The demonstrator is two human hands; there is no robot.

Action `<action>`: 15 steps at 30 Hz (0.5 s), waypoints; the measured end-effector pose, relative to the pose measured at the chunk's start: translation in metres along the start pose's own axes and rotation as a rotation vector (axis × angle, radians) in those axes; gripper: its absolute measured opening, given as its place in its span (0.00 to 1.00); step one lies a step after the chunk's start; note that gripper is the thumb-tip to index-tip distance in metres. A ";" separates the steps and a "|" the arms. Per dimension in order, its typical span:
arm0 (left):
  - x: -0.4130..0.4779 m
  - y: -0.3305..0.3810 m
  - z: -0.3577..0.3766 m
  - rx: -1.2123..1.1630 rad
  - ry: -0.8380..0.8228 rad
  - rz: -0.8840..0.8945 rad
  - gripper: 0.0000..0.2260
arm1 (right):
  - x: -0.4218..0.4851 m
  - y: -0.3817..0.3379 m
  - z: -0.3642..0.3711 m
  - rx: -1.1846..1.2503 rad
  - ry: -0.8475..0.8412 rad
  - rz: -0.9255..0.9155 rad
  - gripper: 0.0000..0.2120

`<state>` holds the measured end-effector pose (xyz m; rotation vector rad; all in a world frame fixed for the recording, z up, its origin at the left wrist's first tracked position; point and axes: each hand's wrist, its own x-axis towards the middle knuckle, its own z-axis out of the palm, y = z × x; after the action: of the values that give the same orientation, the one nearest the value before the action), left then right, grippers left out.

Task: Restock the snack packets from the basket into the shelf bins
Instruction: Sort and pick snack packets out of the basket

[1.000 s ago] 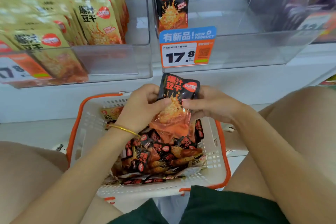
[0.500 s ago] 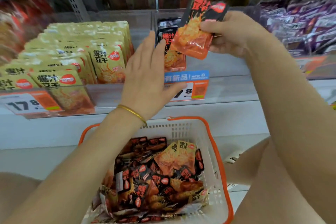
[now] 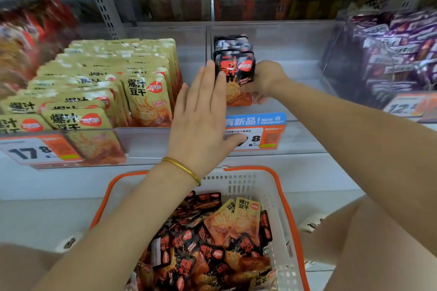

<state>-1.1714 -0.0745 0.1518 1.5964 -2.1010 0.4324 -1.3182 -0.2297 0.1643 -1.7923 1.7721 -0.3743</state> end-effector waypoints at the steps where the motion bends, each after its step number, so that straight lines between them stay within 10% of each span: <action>1: 0.000 0.000 0.000 -0.003 0.003 -0.001 0.49 | 0.001 -0.003 0.001 -0.013 0.012 -0.002 0.13; 15: 0.001 0.001 -0.002 0.005 -0.023 -0.006 0.49 | -0.014 -0.008 -0.007 -0.071 -0.013 0.077 0.19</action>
<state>-1.1718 -0.0741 0.1545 1.6174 -2.1133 0.4202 -1.3167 -0.2175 0.1769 -1.7646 1.8611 -0.2711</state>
